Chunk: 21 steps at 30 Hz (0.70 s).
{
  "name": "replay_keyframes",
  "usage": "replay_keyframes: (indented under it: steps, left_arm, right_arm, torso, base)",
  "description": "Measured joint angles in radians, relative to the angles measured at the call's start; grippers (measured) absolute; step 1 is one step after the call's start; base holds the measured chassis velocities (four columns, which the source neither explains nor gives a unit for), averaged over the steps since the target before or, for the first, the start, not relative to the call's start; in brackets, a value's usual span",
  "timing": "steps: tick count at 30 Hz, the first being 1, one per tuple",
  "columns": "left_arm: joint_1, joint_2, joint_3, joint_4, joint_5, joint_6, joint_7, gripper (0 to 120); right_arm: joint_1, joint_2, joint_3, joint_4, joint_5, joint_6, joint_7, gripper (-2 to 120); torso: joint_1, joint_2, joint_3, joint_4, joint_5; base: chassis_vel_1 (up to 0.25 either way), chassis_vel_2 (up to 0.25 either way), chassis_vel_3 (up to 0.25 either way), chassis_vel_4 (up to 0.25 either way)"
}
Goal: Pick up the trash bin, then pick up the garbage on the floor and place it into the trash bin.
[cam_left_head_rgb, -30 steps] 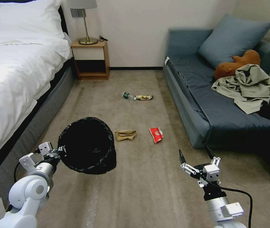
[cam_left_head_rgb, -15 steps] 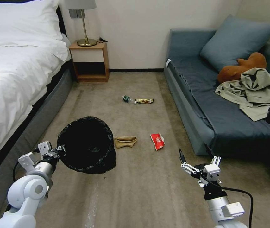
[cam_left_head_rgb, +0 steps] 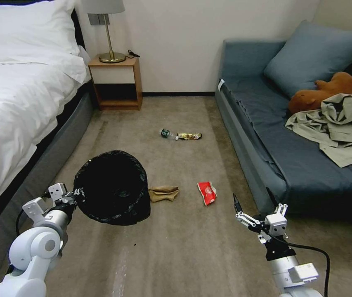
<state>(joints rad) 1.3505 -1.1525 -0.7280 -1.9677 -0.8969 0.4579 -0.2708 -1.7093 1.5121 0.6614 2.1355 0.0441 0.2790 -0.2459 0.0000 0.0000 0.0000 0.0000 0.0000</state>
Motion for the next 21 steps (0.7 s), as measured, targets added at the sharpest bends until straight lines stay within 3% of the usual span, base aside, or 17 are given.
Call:
replay_keyframes:
  steps: [21]
  left_arm:
    - [-0.002, -0.001, -0.007, 0.0, -0.003, -0.004, 0.0, 3]
  right_arm:
    - [0.002, -0.005, -0.002, -0.005, 0.0, 0.0, 0.0, 100]
  torso:
    - [0.0, 0.0, 0.0, 0.0, 0.0001]
  base:
    - [-0.107, 0.113, 0.103, -0.11]
